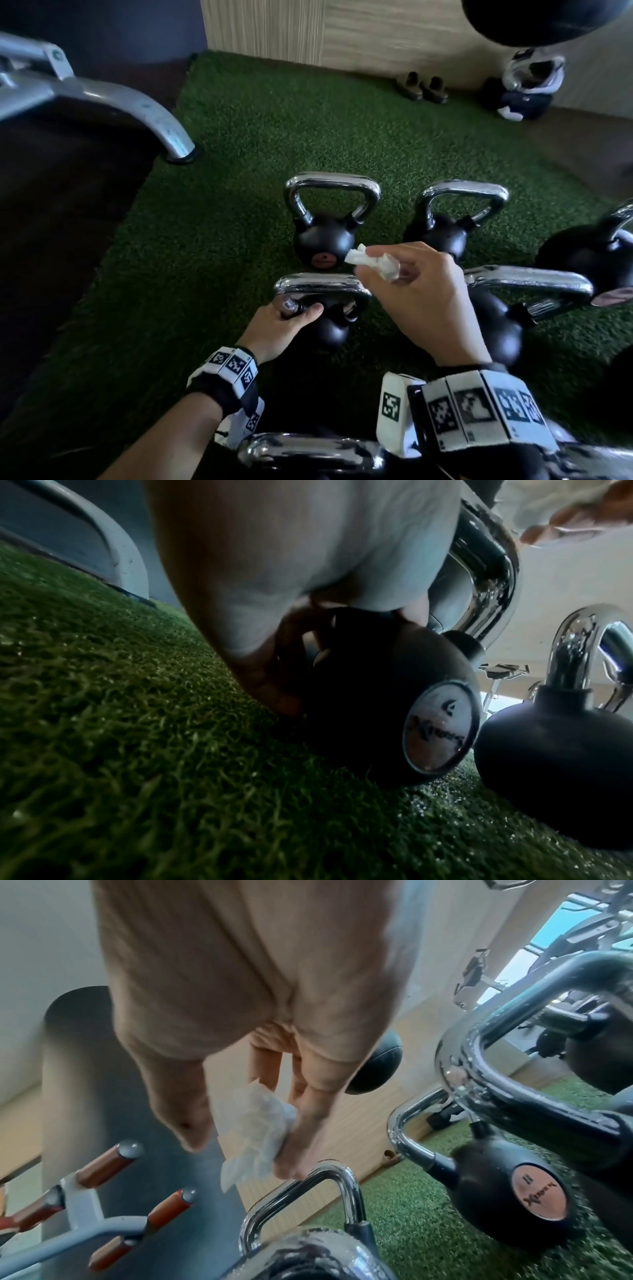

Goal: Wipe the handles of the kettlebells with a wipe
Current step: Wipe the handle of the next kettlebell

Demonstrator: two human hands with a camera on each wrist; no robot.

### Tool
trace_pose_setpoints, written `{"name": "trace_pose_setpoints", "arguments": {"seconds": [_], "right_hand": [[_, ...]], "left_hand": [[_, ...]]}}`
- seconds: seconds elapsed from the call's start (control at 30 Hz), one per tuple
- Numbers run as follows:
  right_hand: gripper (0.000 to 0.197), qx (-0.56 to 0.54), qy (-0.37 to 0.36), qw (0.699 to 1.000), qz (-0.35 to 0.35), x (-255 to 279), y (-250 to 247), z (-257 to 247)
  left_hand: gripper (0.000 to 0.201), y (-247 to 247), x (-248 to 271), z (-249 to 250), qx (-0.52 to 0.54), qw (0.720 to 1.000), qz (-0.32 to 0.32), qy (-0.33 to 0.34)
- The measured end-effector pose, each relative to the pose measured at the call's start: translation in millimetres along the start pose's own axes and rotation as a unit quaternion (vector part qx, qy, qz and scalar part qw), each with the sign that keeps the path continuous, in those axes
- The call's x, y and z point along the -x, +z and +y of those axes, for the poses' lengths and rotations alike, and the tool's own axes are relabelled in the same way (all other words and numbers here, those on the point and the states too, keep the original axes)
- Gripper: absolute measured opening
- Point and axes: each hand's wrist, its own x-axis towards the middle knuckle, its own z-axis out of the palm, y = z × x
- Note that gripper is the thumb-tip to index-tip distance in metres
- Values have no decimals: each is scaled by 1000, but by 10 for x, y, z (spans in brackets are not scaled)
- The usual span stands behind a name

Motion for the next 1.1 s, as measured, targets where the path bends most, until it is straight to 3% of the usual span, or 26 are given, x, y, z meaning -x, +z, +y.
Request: {"name": "trace_pose_setpoints", "arguments": {"seconds": [0.1,0.17,0.33,0.47,0.63,0.77,0.93,1.1], "right_hand": [[16,32,-43,998,-12,-59,145,-29],[14,65,-81,994,-29,-96,241,-29],[36,71,-145,984,-76,-146,429,-43],[29,121,-133,979,-91,-122,580,54],[17,145,-139,980,-9,-23,487,161],[27,153,-153,976,-25,27,577,41],[24,154,-40,987,5,-10,321,206],[26,158,-72,985,2,18,300,256]], "left_hand": [[73,-13,6,7,5,1000,-6,-8],[63,-11,17,17,14,1000,0,-11],[61,26,2,-19,31,999,17,-9],[44,31,15,4,26,1000,16,-2],[30,65,36,-9,41,999,20,5],[30,98,63,19,46,998,37,9],[36,96,59,12,33,999,28,11],[30,99,82,21,39,999,34,11]]}}
